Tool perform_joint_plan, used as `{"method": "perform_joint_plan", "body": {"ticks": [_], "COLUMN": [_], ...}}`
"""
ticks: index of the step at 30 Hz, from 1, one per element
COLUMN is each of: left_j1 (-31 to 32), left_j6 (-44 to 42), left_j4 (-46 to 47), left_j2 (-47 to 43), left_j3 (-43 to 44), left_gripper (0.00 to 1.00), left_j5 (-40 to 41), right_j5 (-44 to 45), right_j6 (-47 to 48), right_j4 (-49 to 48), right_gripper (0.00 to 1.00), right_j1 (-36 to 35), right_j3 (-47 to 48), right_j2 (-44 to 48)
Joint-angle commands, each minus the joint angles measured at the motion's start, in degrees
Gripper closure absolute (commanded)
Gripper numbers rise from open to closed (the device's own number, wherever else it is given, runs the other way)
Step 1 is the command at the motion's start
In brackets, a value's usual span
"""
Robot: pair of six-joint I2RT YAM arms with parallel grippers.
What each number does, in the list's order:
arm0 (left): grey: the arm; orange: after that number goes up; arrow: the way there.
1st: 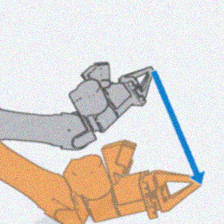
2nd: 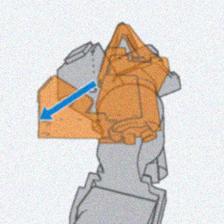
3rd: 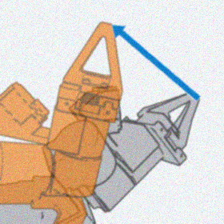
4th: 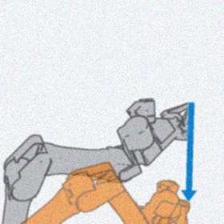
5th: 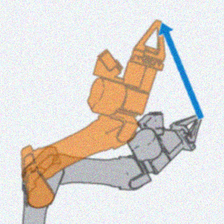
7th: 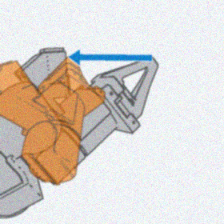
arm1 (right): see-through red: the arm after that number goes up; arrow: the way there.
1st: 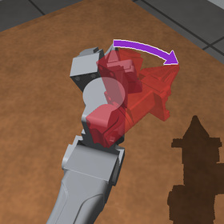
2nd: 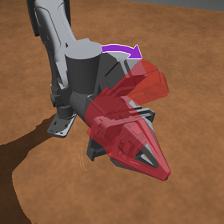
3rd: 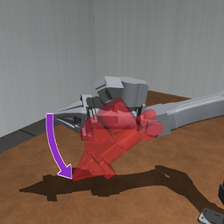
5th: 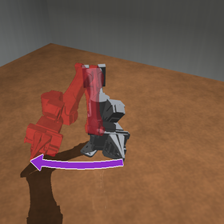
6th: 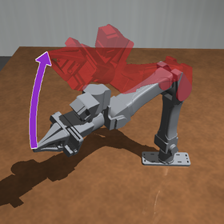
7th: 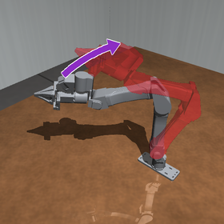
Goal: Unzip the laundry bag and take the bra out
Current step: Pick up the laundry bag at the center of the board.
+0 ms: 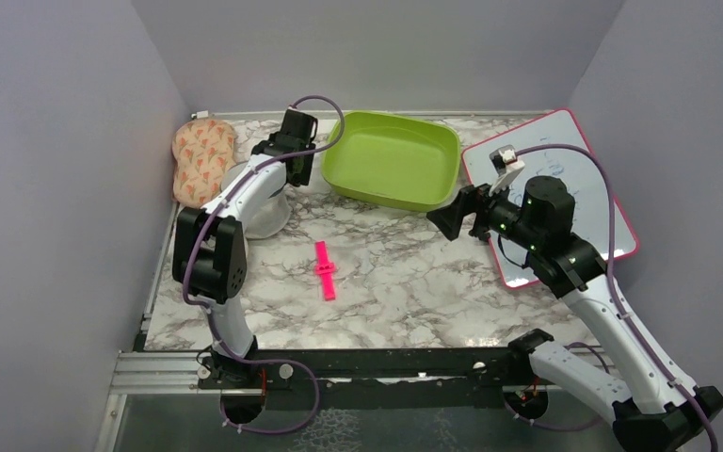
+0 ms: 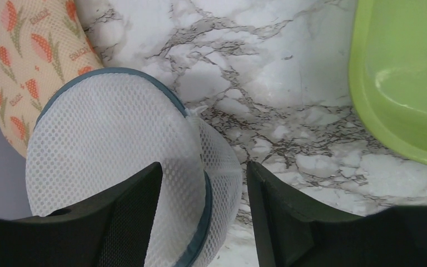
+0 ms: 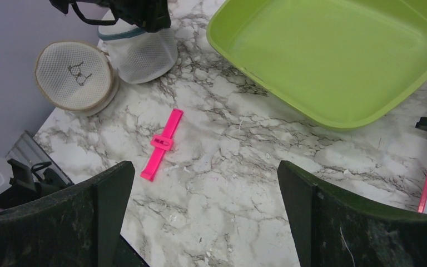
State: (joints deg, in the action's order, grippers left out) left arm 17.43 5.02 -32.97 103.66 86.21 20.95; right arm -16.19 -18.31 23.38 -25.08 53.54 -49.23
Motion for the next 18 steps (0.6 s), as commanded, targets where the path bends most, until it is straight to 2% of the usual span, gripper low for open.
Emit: {"method": "perform_joint_plan", "body": {"ticks": [1, 6, 9, 12, 18], "left_j1": [-0.73, -0.78, -0.73, -0.78, -0.23], "left_j6": [-0.57, -1.09, -2.05, -2.57, -3.49], "left_j4": [-0.67, -0.50, -0.46, -0.55, -2.00], "left_j2": [0.27, 1.69, 1.30, -0.56, -9.34], "left_j3": [0.00, -0.35, 0.06, 0.23, 0.71], "left_gripper": [0.52, 0.70, 0.87, 0.99, 1.00], "left_j5": [4.85, 4.34, 2.97, 1.50, -2.99], "right_j5": [-1.36, -1.31, -1.22, -0.91, -0.55], "right_j6": [-0.50, -0.57, -0.91, -1.02, -0.90], "right_j4": [1.77, 1.92, 2.32, 2.78, 3.00], "right_gripper": [0.00, 0.00, 0.00, 0.00, 0.00], "right_j1": [-0.32, -0.32, -0.32, -0.32, -0.32], "right_j3": [2.18, 2.05, 2.03, 2.01, 2.10], "right_j2": [-0.06, 0.14, 0.11, 0.30, 0.16]}}
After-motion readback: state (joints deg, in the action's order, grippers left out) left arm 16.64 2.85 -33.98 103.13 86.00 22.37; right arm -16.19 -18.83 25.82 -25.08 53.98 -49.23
